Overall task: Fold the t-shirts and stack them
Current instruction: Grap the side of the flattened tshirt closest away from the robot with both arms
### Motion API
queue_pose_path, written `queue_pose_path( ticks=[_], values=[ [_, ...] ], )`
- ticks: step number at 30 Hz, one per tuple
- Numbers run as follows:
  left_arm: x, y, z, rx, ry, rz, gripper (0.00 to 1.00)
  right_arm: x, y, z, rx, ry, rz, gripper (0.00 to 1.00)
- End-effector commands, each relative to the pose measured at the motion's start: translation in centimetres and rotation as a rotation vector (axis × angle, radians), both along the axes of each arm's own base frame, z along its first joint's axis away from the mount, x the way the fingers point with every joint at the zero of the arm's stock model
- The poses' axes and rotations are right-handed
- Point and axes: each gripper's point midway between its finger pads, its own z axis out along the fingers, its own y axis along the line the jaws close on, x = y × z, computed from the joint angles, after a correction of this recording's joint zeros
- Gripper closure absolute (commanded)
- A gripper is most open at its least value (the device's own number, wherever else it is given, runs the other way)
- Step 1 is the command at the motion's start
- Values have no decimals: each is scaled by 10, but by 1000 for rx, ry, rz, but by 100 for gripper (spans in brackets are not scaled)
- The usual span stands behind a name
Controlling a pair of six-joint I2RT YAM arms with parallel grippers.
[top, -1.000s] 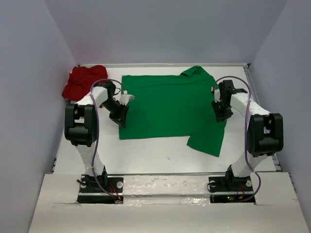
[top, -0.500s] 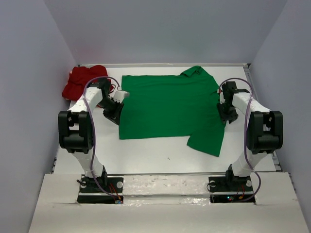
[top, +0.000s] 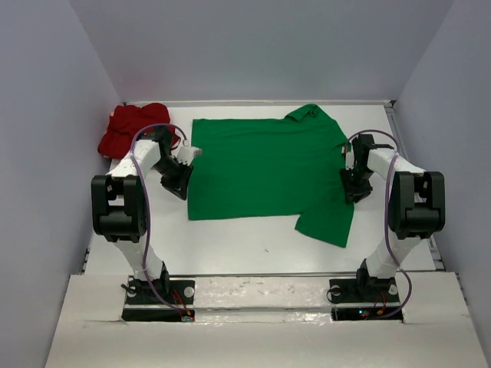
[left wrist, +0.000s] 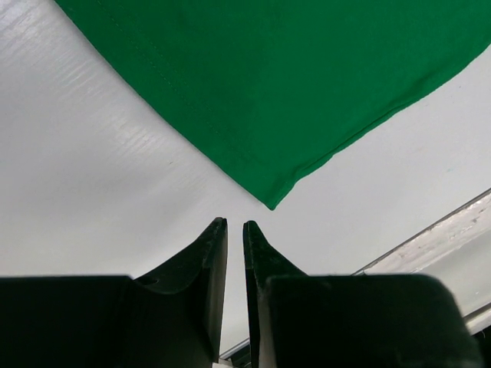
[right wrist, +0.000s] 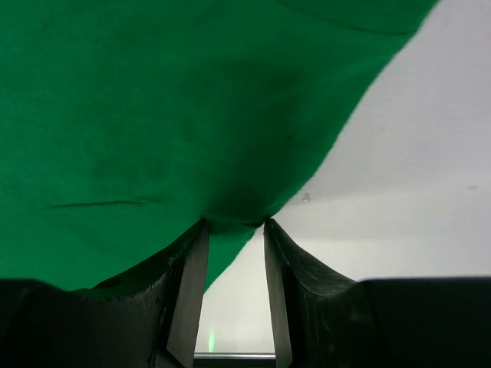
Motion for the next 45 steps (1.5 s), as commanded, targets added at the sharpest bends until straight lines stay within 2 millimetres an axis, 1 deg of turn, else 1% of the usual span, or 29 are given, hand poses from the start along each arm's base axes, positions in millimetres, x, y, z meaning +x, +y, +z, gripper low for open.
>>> queue_pose_path(
  ticks=[1, 4, 8, 9, 11, 12, 17, 18, 19, 20, 21, 22, 24, 26, 27, 28, 29, 31, 32, 33, 34, 36, 37, 38, 41, 42, 45],
  values=[
    [-1, 2, 14, 3, -35, 13, 76, -11, 13, -5, 77, 34, 26, 60],
    [1, 2, 14, 8, -41, 22, 76, -16, 12, -11, 68, 51, 28, 60],
    [0, 4, 13, 20, -44, 26, 76, -17, 12, -17, 70, 59, 33, 60],
    [0, 5, 13, 24, -49, 27, 76, -16, 11, -20, 66, 56, 34, 60],
    [-1, 6, 15, 27, -59, 29, 76, -12, 1, -21, 8, 49, 22, 60],
    [-1, 6, 15, 26, -61, 30, 76, -11, -1, -23, -4, 53, 17, 60],
    [-2, 4, 19, 17, -72, 28, 76, -6, 0, -26, 1, 56, 13, 60],
    [-3, 4, 19, 17, -70, 29, 76, -7, 1, -28, 7, 62, 15, 68],
    [-3, 4, 20, 15, -71, 29, 76, -8, 2, -29, 13, 68, 16, 73],
    [-3, 4, 20, 17, -72, 25, 78, -8, 2, -30, 15, 71, 18, 90],
    [-4, 5, 19, 18, -66, 24, 83, -9, 2, -31, 13, 74, 18, 98],
    [-5, 5, 20, 18, -66, 21, 88, -9, 1, -31, 12, 76, 19, 100],
    [-11, 6, 17, 23, -43, 13, 100, -11, 2, -31, 13, 81, 22, 100],
    [-15, 9, 13, 41, -20, 6, 100, -11, 2, -31, 13, 81, 24, 100],
    [-18, 10, 13, 45, -12, -5, 97, -11, 2, -31, 17, 81, 27, 100],
    [-21, 10, 12, 47, 1, -9, 88, -11, 2, -31, 16, 79, 27, 100],
    [-23, 9, 14, 38, 11, -17, 84, -10, 2, -31, 15, 79, 28, 100],
    [-29, 5, 22, 4, 41, -50, 83, -9, 2, -30, 15, 78, 30, 100],
    [-32, -2, 27, -41, 54, -61, 82, -9, 2, -30, 15, 76, 33, 100],
    [-38, -4, 31, -65, 84, -74, 82, -9, 2, -30, 16, 81, 36, 100],
    [-38, -5, 31, -69, 89, -57, 82, -7, 1, -30, 13, 76, 36, 100],
    [-43, -3, 26, -55, 114, -51, 80, -6, 1, -30, 13, 78, 41, 100],
    [-44, -2, 24, -49, 129, -49, 75, -5, 0, -29, 8, 74, 39, 100],
    [-47, -1, 18, -44, 156, -50, 73, -3, 0, -29, 8, 72, 39, 100],
    [-53, -4, 5, -65, 220, -55, 73, 0, 1, -29, 15, 66, 32, 100],
    [-55, -11, 4, -108, 234, -58, 73, 3, 3, -29, 21, 59, 28, 100],
    [-56, -11, -5, -102, 272, -59, 73, 5, 4, -31, 27, 59, 25, 100]
  ],
)
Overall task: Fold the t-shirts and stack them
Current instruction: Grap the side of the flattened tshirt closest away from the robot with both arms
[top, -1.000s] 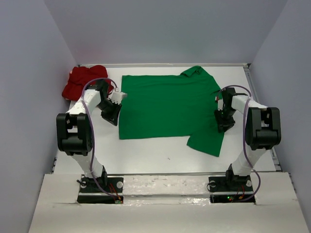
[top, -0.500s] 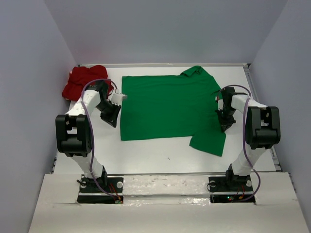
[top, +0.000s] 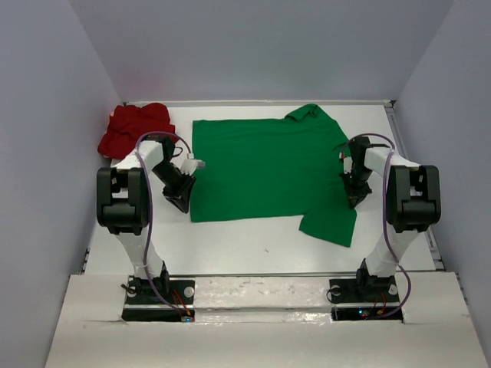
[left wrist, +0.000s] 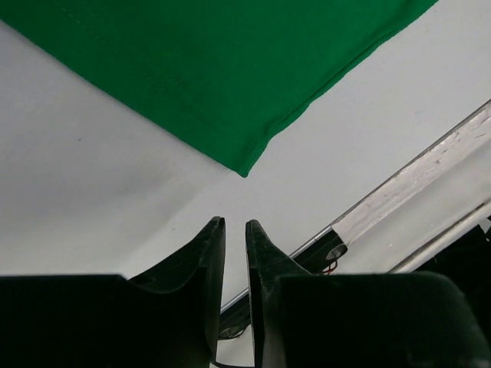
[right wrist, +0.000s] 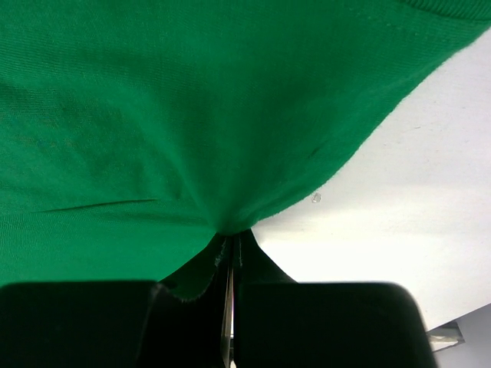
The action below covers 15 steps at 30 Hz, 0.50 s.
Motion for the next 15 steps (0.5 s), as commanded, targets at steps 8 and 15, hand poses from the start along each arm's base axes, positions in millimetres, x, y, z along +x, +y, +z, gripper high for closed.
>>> queue_pose_path(
  ticks=[8, 15],
  values=[
    [-19, 3, -21, 24, 162, 3, 68, 25, 0, -16, 7, -41, 1, 100],
    [-19, 2, -26, 34, 174, -2, 63, 29, 0, -14, 5, -49, 4, 100]
  ],
)
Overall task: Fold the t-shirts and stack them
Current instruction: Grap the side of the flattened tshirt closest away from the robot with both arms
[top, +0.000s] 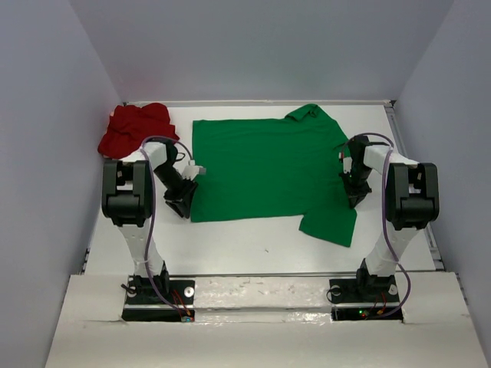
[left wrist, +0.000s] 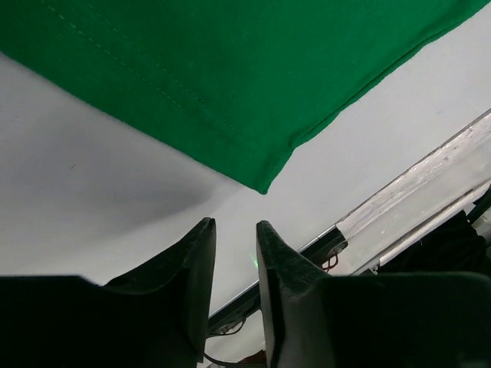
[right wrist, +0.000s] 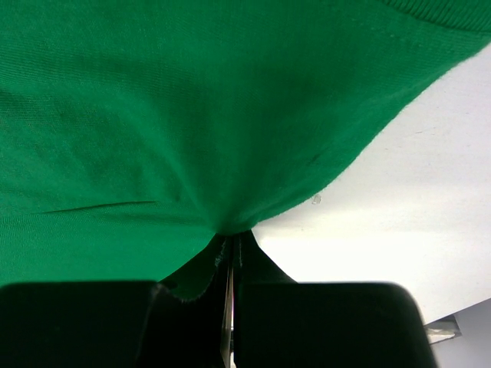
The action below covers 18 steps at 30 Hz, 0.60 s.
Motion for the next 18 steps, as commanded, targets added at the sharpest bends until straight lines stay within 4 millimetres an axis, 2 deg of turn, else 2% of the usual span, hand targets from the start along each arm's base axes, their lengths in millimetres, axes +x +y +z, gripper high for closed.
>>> queue_pose_path(
  ticks=[1, 3, 10, 18],
  values=[
    [-10, -2, 4, 4, 47, -8, 59, 29, 0, -14, 6, -82, 4, 100],
    [-11, -5, 3, -7, 55, -19, 56, 28, 0, -15, 6, -79, 4, 100],
    [-16, -16, -5, -7, 88, -69, 57, 25, 0, -15, 7, -79, 9, 100],
    [-17, -16, -11, 22, 97, -78, 58, 27, 0, -14, 5, -84, 12, 100]
  ],
)
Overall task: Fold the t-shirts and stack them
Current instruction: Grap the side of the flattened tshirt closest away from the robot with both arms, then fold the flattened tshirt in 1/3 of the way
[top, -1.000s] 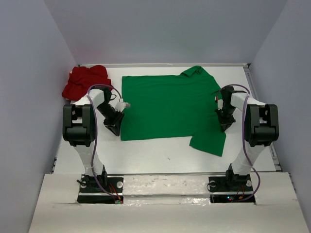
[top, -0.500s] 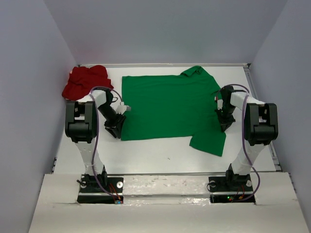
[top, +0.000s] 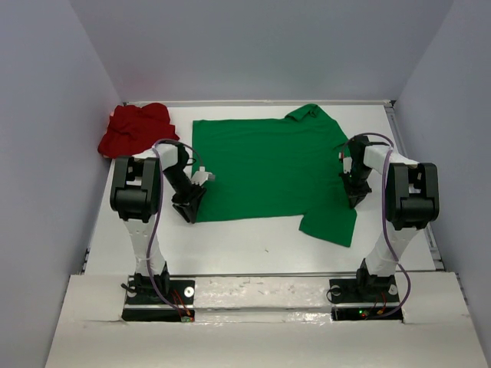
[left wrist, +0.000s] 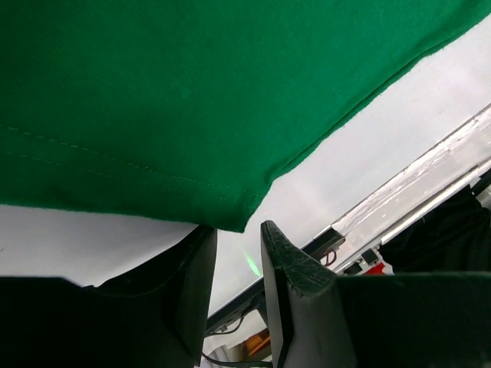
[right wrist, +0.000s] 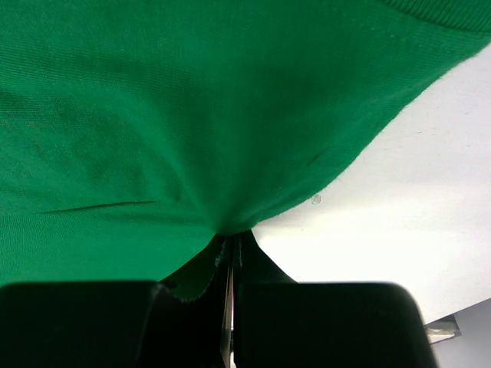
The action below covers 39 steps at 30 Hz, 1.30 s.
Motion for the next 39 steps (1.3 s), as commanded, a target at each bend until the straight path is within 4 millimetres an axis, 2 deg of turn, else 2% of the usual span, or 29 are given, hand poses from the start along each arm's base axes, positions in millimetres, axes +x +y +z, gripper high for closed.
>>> queue_pose_path(
  ticks=[1, 6, 11, 19, 21, 22, 30, 37, 39],
  values=[
    [-3, 2, 4, 26, 16, -4, 58, 27, 0, -14, 5, -86, 11, 100],
    [-3, 8, -2, 79, -7, -7, 61, 27, 0, -14, 8, -87, 15, 100],
    [0, 0, -1, 63, -23, -29, 69, 27, 0, -15, 7, -84, 13, 100],
    [-1, -11, -3, 55, -26, -68, 69, 26, -1, -14, 3, -86, 21, 100],
    [-2, -12, -4, 58, -28, -74, 84, 25, 0, -15, 6, -83, 21, 100],
    [-2, -12, -4, 58, -26, -74, 100, 25, 0, -16, 5, -81, 19, 100],
    [6, -14, 8, 53, -78, -75, 100, 27, -1, -12, 3, -89, 27, 100],
    [26, -14, 36, 63, -196, -102, 100, 41, -4, 21, -13, -175, 40, 100],
    [41, -20, 51, 37, -275, -105, 100, 46, -2, 31, -4, -206, 47, 100]
  ],
)
